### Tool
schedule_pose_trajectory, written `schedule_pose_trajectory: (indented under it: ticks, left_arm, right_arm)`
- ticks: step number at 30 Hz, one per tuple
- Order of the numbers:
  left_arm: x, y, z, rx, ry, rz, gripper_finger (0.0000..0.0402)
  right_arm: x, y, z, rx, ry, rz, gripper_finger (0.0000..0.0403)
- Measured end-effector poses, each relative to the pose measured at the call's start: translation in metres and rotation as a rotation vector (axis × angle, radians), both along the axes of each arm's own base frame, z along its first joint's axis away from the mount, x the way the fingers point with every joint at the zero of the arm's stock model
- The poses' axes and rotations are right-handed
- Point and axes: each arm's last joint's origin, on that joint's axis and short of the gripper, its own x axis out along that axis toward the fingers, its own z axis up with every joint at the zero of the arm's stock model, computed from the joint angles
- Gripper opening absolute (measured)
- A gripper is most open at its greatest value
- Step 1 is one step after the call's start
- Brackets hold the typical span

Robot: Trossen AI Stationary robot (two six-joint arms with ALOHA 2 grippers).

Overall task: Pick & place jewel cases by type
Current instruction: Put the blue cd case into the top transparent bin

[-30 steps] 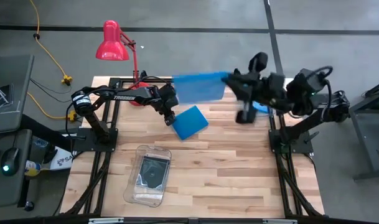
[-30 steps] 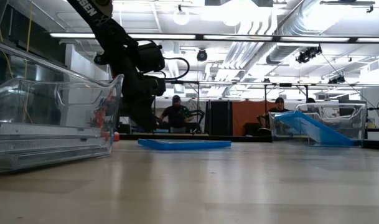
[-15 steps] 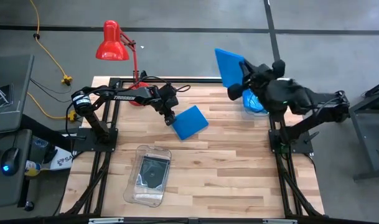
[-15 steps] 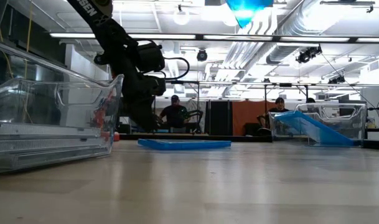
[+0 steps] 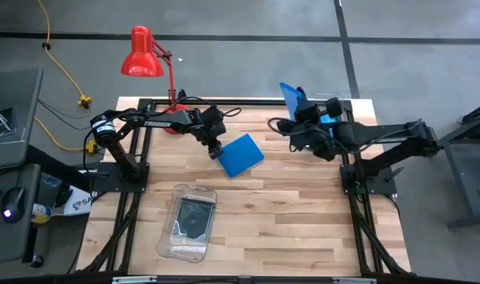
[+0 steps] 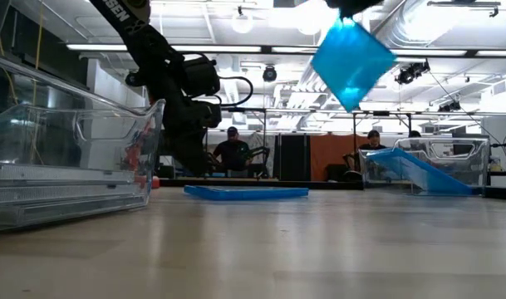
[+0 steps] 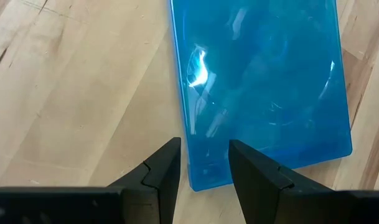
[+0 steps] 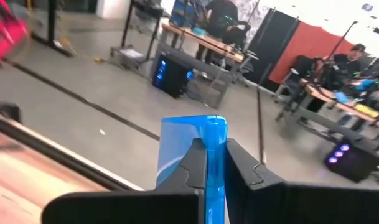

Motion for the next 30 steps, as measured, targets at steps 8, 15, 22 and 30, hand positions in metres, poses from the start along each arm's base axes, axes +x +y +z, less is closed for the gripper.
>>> schedule_pose_trajectory:
  ticks: [8, 15, 22, 30]
  left_arm:
    - [0.000, 0.000, 0.000, -0.002, 0.001, -0.001, 0.0133]
    - [0.000, 0.000, 0.000, -0.001, 0.003, -0.001, 0.0133]
    - [0.000, 0.000, 0.000, 0.006, 0.006, 0.000, 0.0133]
    - [-0.001, 0.000, 0.000, 0.011, 0.012, 0.004, 0.0133]
  right_arm:
    - [-0.002, -0.017, -0.053, -0.013, 0.184, -0.063, 0.0005]
    - [-0.010, -0.030, -0.082, -0.016, 0.320, -0.114, 0.0005]
    - [-0.014, -0.043, -0.093, -0.014, 0.388, -0.155, 0.0005]
    - [-0.021, -0.065, -0.116, 0.065, 0.396, -0.182, 0.0005]
